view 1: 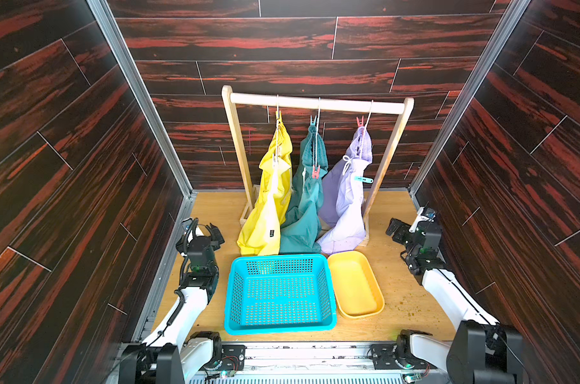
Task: Remove the clothespins securing shorts to the hanger
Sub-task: Pick up the hanger from the clothesline.
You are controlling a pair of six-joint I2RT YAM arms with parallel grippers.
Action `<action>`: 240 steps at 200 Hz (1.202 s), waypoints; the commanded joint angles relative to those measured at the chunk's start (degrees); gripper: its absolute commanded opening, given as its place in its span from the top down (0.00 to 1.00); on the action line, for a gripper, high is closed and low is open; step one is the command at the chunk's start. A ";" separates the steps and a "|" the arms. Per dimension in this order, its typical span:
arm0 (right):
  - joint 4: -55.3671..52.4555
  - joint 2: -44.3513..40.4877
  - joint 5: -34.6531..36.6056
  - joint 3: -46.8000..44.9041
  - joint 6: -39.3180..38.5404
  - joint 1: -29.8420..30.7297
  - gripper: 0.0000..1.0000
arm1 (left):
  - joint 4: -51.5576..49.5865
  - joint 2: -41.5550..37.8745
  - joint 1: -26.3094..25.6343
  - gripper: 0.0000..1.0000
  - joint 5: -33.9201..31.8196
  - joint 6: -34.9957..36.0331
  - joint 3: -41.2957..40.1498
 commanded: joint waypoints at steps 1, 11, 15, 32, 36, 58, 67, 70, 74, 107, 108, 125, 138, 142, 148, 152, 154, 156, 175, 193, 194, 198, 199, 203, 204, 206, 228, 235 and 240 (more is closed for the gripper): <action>-13.19 -3.14 -8.70 3.52 2.93 0.33 0.02 | -7.95 -4.68 -0.20 0.02 4.46 -1.23 2.82; -15.64 -4.13 -12.02 5.17 2.95 0.35 0.02 | -10.77 -6.18 -0.21 0.04 6.73 -1.83 4.32; -16.37 -4.63 -13.43 5.76 2.96 0.35 0.02 | -12.27 -6.64 -0.17 0.04 7.49 -2.20 5.32; -18.47 -7.03 -17.99 8.02 3.28 0.35 0.01 | -18.27 -7.97 -0.21 0.06 10.93 -2.55 9.32; -18.81 -7.73 -18.96 8.48 3.42 0.30 0.02 | -19.59 -8.13 -0.21 0.06 11.62 -2.55 10.38; -19.33 -10.74 -24.29 11.13 3.65 0.54 0.02 | -24.59 -8.79 -0.29 0.07 14.97 -2.85 15.26; -20.12 -11.46 -25.22 12.70 3.68 0.95 0.02 | -26.17 -8.92 -0.30 0.07 16.41 -2.91 17.23; -20.33 -11.66 -25.50 13.22 3.59 1.10 0.02 | -26.61 -8.85 -0.30 0.06 16.94 -2.90 17.79; -20.57 -11.94 -26.01 13.94 3.45 1.35 0.02 | -27.18 -8.80 -0.30 0.06 17.49 -2.90 18.63; -21.21 -14.27 -27.57 18.20 2.95 3.64 0.01 | -32.02 -7.53 -2.53 0.06 19.58 -1.84 25.25; -21.28 -14.35 -27.58 18.27 2.91 3.71 0.02 | -32.12 -7.51 -2.64 0.06 19.57 -1.75 25.44; -22.01 -14.81 -28.34 20.41 2.63 4.58 0.02 | -33.45 -6.93 -5.50 0.06 18.42 0.23 28.28; -22.85 -14.86 -29.08 22.13 2.39 5.23 0.01 | -34.45 -6.16 -8.38 0.06 16.38 2.11 30.62; -23.12 -14.91 -29.10 22.56 2.28 5.47 0.02 | -34.80 -5.85 -9.21 0.06 15.90 2.54 31.39; -23.45 -14.95 -29.10 23.25 2.05 5.85 0.02 | -35.30 -5.38 -10.28 0.06 15.49 3.09 32.63; -23.73 -14.95 -29.10 23.70 1.94 6.26 0.02 | -35.49 -5.02 -10.93 0.06 15.35 3.30 33.32; -23.83 -14.95 -29.14 23.99 1.89 6.38 0.02 | -35.67 -4.84 -11.30 0.06 15.29 3.44 33.72; -24.06 -14.95 -29.10 24.27 1.67 6.66 0.02 | -35.71 -4.67 -11.62 0.06 15.27 3.63 34.09; -24.94 -15.12 -29.10 26.01 0.65 8.42 0.02 | -36.14 -3.22 -14.55 0.07 14.64 4.24 37.08; -25.56 -15.16 -29.10 27.55 0.28 9.70 0.02 | -36.18 -1.68 -17.48 0.07 13.53 4.94 40.14; -25.61 -15.14 -29.10 27.65 0.25 9.77 0.02 | -36.22 -1.50 -17.64 0.07 13.48 4.97 40.31; -25.80 -15.17 -29.05 28.01 0.19 10.08 0.02 | -36.37 -1.15 -18.36 0.07 13.29 5.15 41.05; -25.82 -15.15 -29.07 28.15 0.16 10.14 0.02 | -36.36 -0.98 -18.51 0.07 13.27 5.21 41.25; -25.91 -15.14 -29.09 28.52 0.06 10.53 0.02 | -36.50 -0.48 -19.06 0.07 13.17 5.41 42.08; -25.92 -15.13 -29.10 28.66 0.10 10.63 0.02 | -36.56 -0.33 -19.21 0.07 13.16 5.43 42.29; -25.92 -15.13 -29.10 28.77 0.06 10.78 0.02 | -36.64 -0.11 -19.53 0.07 13.09 5.55 42.67; -26.01 -14.95 -29.07 30.65 -0.04 12.51 0.02 | -38.01 3.19 -22.37 0.08 12.50 6.80 47.85; -25.94 -14.88 -29.10 31.12 -0.07 13.12 0.02 | -38.69 4.45 -23.11 0.08 12.20 7.06 49.58; -26.05 -14.82 -29.05 31.44 -0.17 13.54 0.01 | -39.35 5.36 -23.52 0.08 12.11 7.03 50.99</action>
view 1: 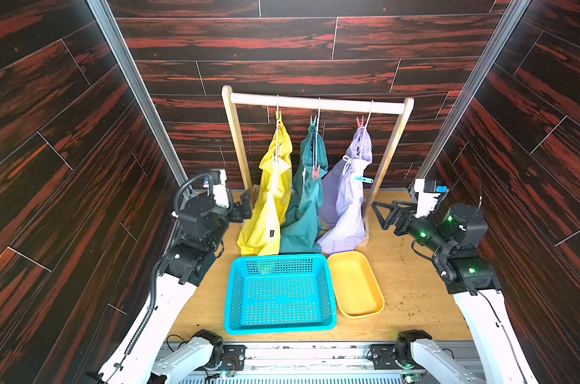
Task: Remove the clothespins securing shorts to the hanger
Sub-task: Pick up the hanger from the clothesline.
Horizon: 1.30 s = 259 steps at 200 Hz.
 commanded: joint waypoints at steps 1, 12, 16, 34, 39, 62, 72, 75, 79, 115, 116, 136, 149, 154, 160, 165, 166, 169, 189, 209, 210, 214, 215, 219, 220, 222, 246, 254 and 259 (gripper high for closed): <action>-1.00 -0.48 -0.46 2.46 -1.02 1.82 0.02 | -2.78 3.02 -2.07 0.08 -1.64 1.96 5.92; -0.98 -0.29 0.04 3.06 -1.29 2.82 0.01 | -4.00 5.45 -3.07 0.08 -1.86 1.92 9.15; -0.98 -0.16 0.12 3.26 -1.37 3.25 0.02 | -4.49 6.41 -3.38 0.08 -2.16 1.98 10.39; -0.92 0.15 1.35 3.69 -1.99 4.83 0.02 | -7.86 10.65 -5.39 0.08 -3.01 2.31 15.84; -0.72 0.24 1.70 3.53 -2.20 5.26 0.02 | -8.52 11.61 -5.92 0.08 -3.43 2.43 16.91; -0.45 0.58 2.84 2.61 -2.71 6.44 0.02 | -10.50 15.41 -8.73 0.08 -5.51 3.22 20.68; -0.39 0.55 2.86 2.20 -2.72 6.61 0.01 | -11.68 17.11 -9.93 0.08 -6.86 3.30 22.64; -0.45 0.51 2.90 2.13 -2.74 6.65 0.02 | -12.22 17.67 -10.25 0.08 -7.33 3.36 23.32; -0.45 0.47 3.01 1.96 -2.74 6.79 0.02 | -13.01 18.45 -10.72 0.09 -7.95 3.47 24.40; -0.88 -0.18 4.29 0.93 -3.90 6.92 0.02 | -16.94 23.55 -14.02 0.09 -15.51 4.31 29.81; -0.93 -0.19 4.32 0.92 -3.92 6.92 0.02 | -16.88 23.61 -13.99 0.09 -15.83 4.21 29.80; -1.63 -0.55 5.67 0.66 -4.79 6.96 0.02 | -18.35 25.54 -14.01 0.09 -18.89 3.62 31.25; -2.08 -0.50 6.01 0.57 -5.38 6.92 0.02 | -21.60 27.43 -14.00 0.09 -19.45 2.96 33.29; -2.12 -0.46 6.06 0.53 -5.51 6.91 0.02 | -22.18 27.99 -13.97 0.09 -19.69 2.54 33.84; -2.22 -0.37 6.01 0.48 -5.65 6.91 0.01 | -22.37 28.57 -13.89 0.09 -19.75 2.23 34.04; -2.32 -0.24 5.87 0.48 -5.78 6.91 0.02 | -22.45 28.88 -13.76 0.09 -19.79 2.14 34.03; -2.31 -0.22 5.86 0.48 -5.79 6.91 0.02 | -22.49 29.00 -13.73 0.08 -19.73 2.11 34.07; -2.35 -0.15 5.80 0.44 -5.79 6.97 0.02 | -22.50 29.18 -13.66 0.08 -19.55 2.03 34.19; -2.05 0.07 4.98 0.40 -6.14 6.94 0.02 | -24.30 31.23 -12.62 0.08 -16.15 0.77 35.88; -1.65 0.16 3.72 0.31 -6.14 7.00 0.02 | -25.98 33.02 -11.06 0.11 -13.25 -1.73 37.27; -1.62 0.16 3.68 0.31 -6.19 7.00 0.02 | -26.02 33.04 -10.93 0.11 -13.12 -1.88 37.27; -1.60 0.19 3.45 0.31 -6.29 7.00 0.02 | -26.05 33.15 -10.74 0.13 -12.72 -2.34 37.21; -1.60 0.22 3.41 0.31 -6.26 7.00 0.02 | -26.06 33.15 -10.69 0.13 -12.63 -2.45 37.19; -1.60 0.18 3.24 0.31 -6.29 7.00 0.02 | -26.05 33.25 -10.31 0.15 -12.11 -2.83 37.07; -1.60 0.17 3.22 0.31 -6.26 7.00 0.02 | -26.01 33.25 -10.29 0.15 -11.98 -2.92 37.00; -1.62 0.16 3.14 0.31 -6.32 7.00 0.02 | -25.91 33.32 -10.17 0.16 -11.70 -3.07 36.90; -1.91 0.11 3.02 0.15 -6.58 7.01 0.01 | -24.44 33.25 -9.23 0.37 -10.25 -3.95 35.65; -1.95 0.24 3.03 0.13 -6.61 7.01 0.02 | -24.34 33.34 -8.77 0.46 -9.73 -4.22 35.62; -2.04 0.24 2.96 0.13 -6.59 7.05 0.02 | -24.28 33.36 -8.40 0.53 -9.29 -4.53 35.69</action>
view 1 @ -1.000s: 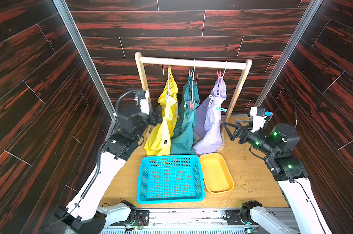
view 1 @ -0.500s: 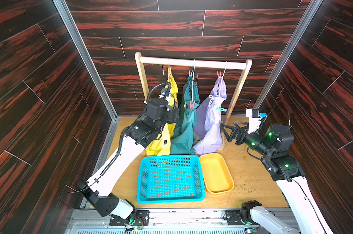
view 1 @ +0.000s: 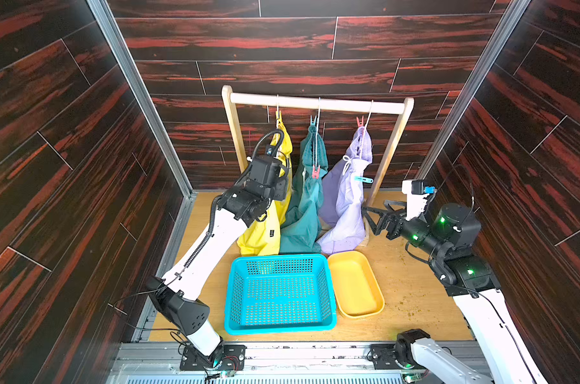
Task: Remove the clothespins securing shorts to the hanger
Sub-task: Pick up the hanger from the clothesline.
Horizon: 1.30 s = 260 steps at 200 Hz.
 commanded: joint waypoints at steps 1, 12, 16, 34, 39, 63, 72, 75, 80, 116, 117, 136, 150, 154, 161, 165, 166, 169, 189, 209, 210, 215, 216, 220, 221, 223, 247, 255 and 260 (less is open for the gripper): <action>-0.09 -0.08 -0.89 -0.61 -0.90 0.34 0.02 | -0.27 -0.51 1.20 0.54 2.53 -1.87 0.22; -0.22 -0.02 -0.69 -0.61 -0.98 0.46 0.02 | 0.17 -0.69 1.83 0.66 3.71 -2.50 0.16; -0.25 0.00 -0.61 -0.61 -0.94 0.45 0.02 | 0.47 -0.82 2.04 0.70 4.37 -2.62 0.12; -0.27 0.05 -0.20 -0.70 -0.94 0.42 0.02 | 1.39 -1.20 2.94 0.93 6.64 -3.35 0.58; -0.28 0.09 -0.23 -0.70 -0.90 0.40 0.02 | 1.42 -1.26 2.99 0.99 6.68 -3.52 0.87; 0.04 0.18 0.26 -0.79 -0.91 0.51 0.02 | 2.01 -1.61 3.34 1.00 6.83 -3.60 2.40; 0.08 0.18 0.37 -0.83 -0.90 0.52 0.02 | 3.13 -2.24 3.42 1.00 6.82 -3.45 2.37; 0.08 0.22 0.45 -0.87 -0.87 0.49 0.02 | 3.64 -2.50 3.43 1.00 6.84 -3.32 2.27; 0.09 0.19 0.46 -0.92 -0.86 0.49 0.01 | 4.45 -2.95 3.43 1.00 6.84 -3.08 2.08; 0.17 -0.06 0.71 -1.57 -0.93 0.49 0.02 | 9.44 -5.55 3.43 1.00 5.48 0.31 1.23; 0.17 -0.07 0.71 -1.62 -0.94 0.54 0.01 | 9.48 -5.67 3.43 1.00 5.50 0.41 1.12; 0.45 -0.32 1.07 -2.31 -0.80 0.52 0.02 | 14.07 -8.19 3.42 1.00 5.37 2.58 -2.43; 0.82 -0.26 1.20 -3.08 -0.65 0.52 0.01 | 17.78 -10.19 3.43 1.00 4.13 3.31 -5.70; 0.95 -0.26 1.30 -3.16 -0.51 0.50 0.01 | 18.41 -10.51 3.43 1.00 3.79 3.52 -6.29; 1.17 -0.15 1.14 -3.49 -0.27 0.50 0.02 | 18.91 -11.04 3.38 1.00 3.60 4.19 -7.15; 1.21 -0.09 1.12 -3.54 -0.19 0.50 0.02 | 19.05 -11.30 3.38 1.00 3.74 4.48 -7.52; 1.22 -0.09 1.10 -3.57 -0.17 0.54 0.02 | 19.08 -11.40 3.41 1.00 3.66 4.52 -7.61; 1.30 -0.01 0.92 -3.63 -0.08 0.50 0.02 | 19.22 -11.57 3.43 1.00 3.67 4.78 -7.88; 1.60 0.09 0.17 -4.08 0.41 0.55 0.02 | 21.72 -13.87 3.43 1.00 4.05 5.81 -11.66; 1.77 -0.21 -0.47 -4.54 0.44 0.59 0.02 | 26.19 -17.37 3.43 1.00 3.98 7.14 -17.77; 1.81 -0.23 -0.53 -4.55 0.45 0.58 0.02 | 26.47 -17.56 3.43 1.00 3.96 7.21 -18.05; 1.92 -0.36 -0.71 -4.80 0.52 0.58 0.02 | 27.80 -18.50 3.43 1.00 4.18 7.55 -19.59; 1.97 -0.40 -0.70 -4.86 0.49 0.62 0.02 | 27.98 -18.74 3.43 1.00 4.19 7.64 -19.97; 2.15 -0.51 -0.95 -4.98 0.47 0.66 0.02 | 28.74 -19.38 3.43 1.00 4.53 7.94 -21.18; 2.22 -0.56 -1.04 -5.04 0.46 0.66 0.02 | 28.89 -19.53 3.43 1.00 4.63 7.97 -21.47; 2.38 -0.64 -1.17 -5.11 0.53 0.69 0.02 | 29.31 -19.91 3.43 1.00 4.79 8.09 -21.95; 3.57 -1.22 -2.71 -5.87 0.79 1.02 0.01 | 29.71 -22.59 3.42 1.00 7.01 10.12 -26.05; 3.85 -1.31 -3.16 -5.96 0.90 1.18 0.02 | 29.23 -23.36 3.43 1.00 6.89 10.52 -27.11; 4.02 -1.32 -3.24 -5.89 0.90 1.32 0.02 | 28.90 -23.85 3.43 1.00 6.51 10.74 -27.78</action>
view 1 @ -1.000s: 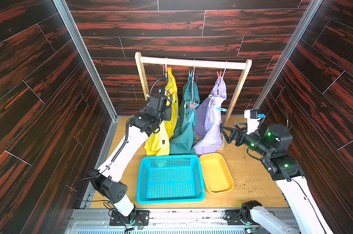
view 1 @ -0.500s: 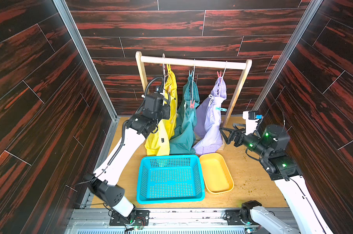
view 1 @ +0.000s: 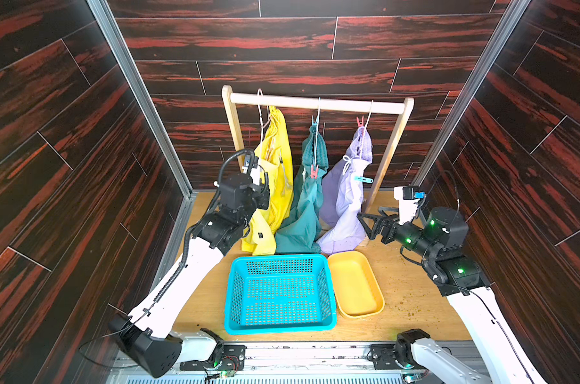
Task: Remove the clothespins securing shorts to the hanger
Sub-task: Pick up the hanger from the clothesline, then adjust the shorts in the basket.
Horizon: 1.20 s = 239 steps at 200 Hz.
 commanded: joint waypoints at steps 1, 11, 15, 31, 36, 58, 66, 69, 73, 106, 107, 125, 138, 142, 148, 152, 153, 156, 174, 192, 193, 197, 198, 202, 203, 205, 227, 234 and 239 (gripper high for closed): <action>2.28 -1.08 -2.19 -0.64 0.55 0.78 0.02 | 7.02 -4.47 0.30 1.00 0.44 2.82 -1.79; 2.53 -1.03 -2.16 -0.55 0.51 1.14 0.02 | 6.91 -5.61 0.30 1.00 0.11 3.14 -3.23; 2.70 -1.03 -2.07 -0.60 0.57 1.27 0.02 | 7.03 -6.18 0.30 1.00 0.24 3.31 -3.92; 3.55 -0.97 -2.14 -0.60 0.79 1.80 0.01 | 8.64 -8.72 0.30 1.00 2.67 4.59 -7.45; 3.83 -0.83 -2.14 -0.60 0.84 1.98 0.02 | 9.26 -9.52 0.28 1.00 3.68 5.11 -8.68; 4.15 0.08 -2.13 -0.05 0.99 2.82 0.02 | 9.34 -12.52 0.29 1.00 5.02 6.42 -12.47; 4.11 0.37 -2.12 0.26 1.01 3.14 0.02 | 9.33 -13.73 0.30 1.00 4.54 6.45 -13.79; 4.06 0.45 -2.08 0.32 1.01 3.35 0.02 | 9.29 -14.20 0.30 1.00 4.40 6.44 -14.25; 4.13 0.61 -2.06 0.41 1.00 3.56 0.02 | 9.37 -14.90 0.26 1.00 4.28 6.45 -14.97; 5.32 1.03 -1.09 0.66 1.25 5.60 0.02 | 11.76 -21.45 0.30 1.00 5.50 7.12 -20.87; 5.34 1.06 -1.00 0.67 1.30 5.71 0.02 | 11.89 -21.71 0.30 1.00 5.58 7.18 -20.98; 5.64 1.72 -0.23 1.09 1.60 6.75 0.02 | 13.33 -25.64 0.24 1.00 4.47 7.51 -24.00; 5.71 2.26 0.34 1.49 1.71 7.58 0.02 | 12.74 -28.80 0.28 1.00 4.58 7.70 -25.94; 5.72 2.36 0.59 1.51 1.70 7.87 0.02 | 12.64 -29.77 0.24 1.00 4.76 7.88 -26.53; 5.80 2.44 1.19 1.52 1.84 8.45 0.02 | 12.55 -31.33 0.30 1.00 5.09 8.10 -27.50; 5.91 2.46 1.74 1.41 1.87 8.80 0.02 | 12.42 -32.28 0.28 1.00 5.22 8.39 -28.08; 5.99 2.47 1.91 1.40 1.87 8.89 0.02 | 12.39 -32.49 0.25 1.00 5.31 8.47 -28.24; 6.20 2.49 2.26 1.32 1.85 9.17 0.02 | 12.30 -33.18 0.26 1.00 5.46 8.73 -28.60; 7.40 2.76 4.30 1.01 1.66 11.24 0.01 | 11.62 -36.95 0.22 1.00 6.40 10.49 -30.44; 7.83 3.91 5.43 1.67 0.75 13.51 0.02 | 11.48 -40.23 0.22 1.00 7.25 11.99 -31.84; 7.83 3.99 5.42 1.70 0.74 13.62 0.02 | 11.48 -40.42 0.26 1.00 7.33 12.03 -31.92; 7.90 4.32 5.62 2.02 0.50 14.06 0.02 | 11.48 -41.05 0.24 1.00 7.49 12.29 -32.22; 7.82 4.42 5.74 2.10 0.48 14.15 0.02 | 11.48 -41.18 0.27 1.00 7.54 12.35 -32.24; 7.74 4.66 6.08 2.41 0.28 14.62 0.02 | 11.56 -41.77 0.22 1.00 7.66 12.52 -32.43; 7.74 4.80 6.10 2.47 0.28 14.74 0.02 | 11.57 -41.90 0.22 1.00 7.67 12.56 -32.48; 7.74 4.96 6.23 2.62 0.16 15.01 0.02 | 11.64 -42.21 0.22 1.00 7.57 12.66 -32.56; 8.66 6.28 7.47 3.33 -0.48 17.16 0.02 | 13.83 -44.83 0.24 1.00 7.10 12.42 -33.52; 9.30 6.64 7.77 3.32 -0.50 17.61 0.02 | 14.73 -45.36 0.29 1.00 7.26 12.33 -33.66; 9.55 6.76 7.86 3.34 -0.50 17.83 0.01 | 15.33 -45.60 0.28 1.00 7.48 12.12 -33.65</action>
